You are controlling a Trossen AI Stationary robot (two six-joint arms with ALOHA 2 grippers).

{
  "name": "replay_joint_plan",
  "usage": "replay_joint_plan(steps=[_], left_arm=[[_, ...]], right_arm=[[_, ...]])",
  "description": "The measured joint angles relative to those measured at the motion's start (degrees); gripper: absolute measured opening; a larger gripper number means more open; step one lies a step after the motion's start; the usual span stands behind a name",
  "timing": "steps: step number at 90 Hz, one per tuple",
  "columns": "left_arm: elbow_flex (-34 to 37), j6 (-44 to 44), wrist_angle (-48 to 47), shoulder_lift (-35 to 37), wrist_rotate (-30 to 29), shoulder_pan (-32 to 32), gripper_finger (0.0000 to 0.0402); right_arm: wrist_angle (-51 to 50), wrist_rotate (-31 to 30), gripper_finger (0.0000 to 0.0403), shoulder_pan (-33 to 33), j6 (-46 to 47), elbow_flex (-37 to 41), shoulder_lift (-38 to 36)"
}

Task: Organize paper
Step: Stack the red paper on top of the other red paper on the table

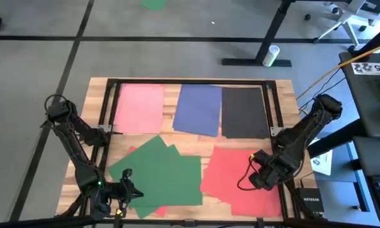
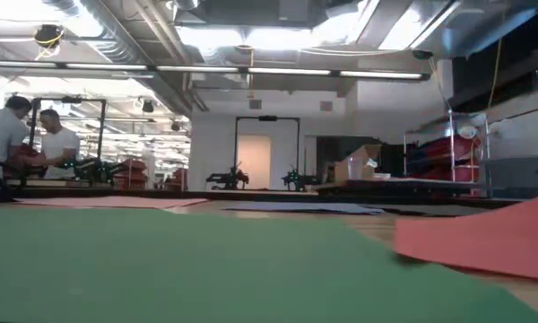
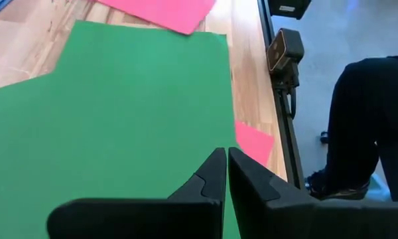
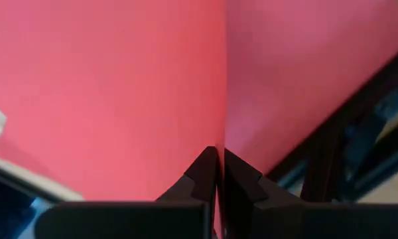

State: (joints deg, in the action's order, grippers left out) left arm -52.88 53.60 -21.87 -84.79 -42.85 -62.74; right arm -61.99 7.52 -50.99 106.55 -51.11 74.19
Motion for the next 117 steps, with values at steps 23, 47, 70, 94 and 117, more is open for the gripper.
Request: replay_joint_plan(steps=[23, 47, 70, 94, 117], left_arm=[[0.0, 0.0, 0.0, 0.0, 0.0, 1.2, 0.0], [0.0, 0.0, -0.3, 0.0, 0.0, 3.1, 0.0], [0.0, -0.2, -0.3, 0.0, 0.0, 4.3, 0.0], [0.0, -0.8, -0.3, -0.1, 0.0, 4.3, 0.0], [0.0, 1.4, -0.3, -0.3, 0.0, 4.3, 0.0]], right_arm=[[7.4, 0.6, 0.0, -3.8, 12.9, 1.8, 0.0], [29.7, -8.6, 0.0, -7.3, 23.4, 9.6, 0.2], [29.1, -10.9, 0.0, -4.8, 23.7, 9.7, 2.2], [28.9, -14.8, 0.0, -4.4, 23.5, 9.7, 2.2], [25.8, -17.8, 0.0, -2.9, 23.3, 9.7, 4.5]])
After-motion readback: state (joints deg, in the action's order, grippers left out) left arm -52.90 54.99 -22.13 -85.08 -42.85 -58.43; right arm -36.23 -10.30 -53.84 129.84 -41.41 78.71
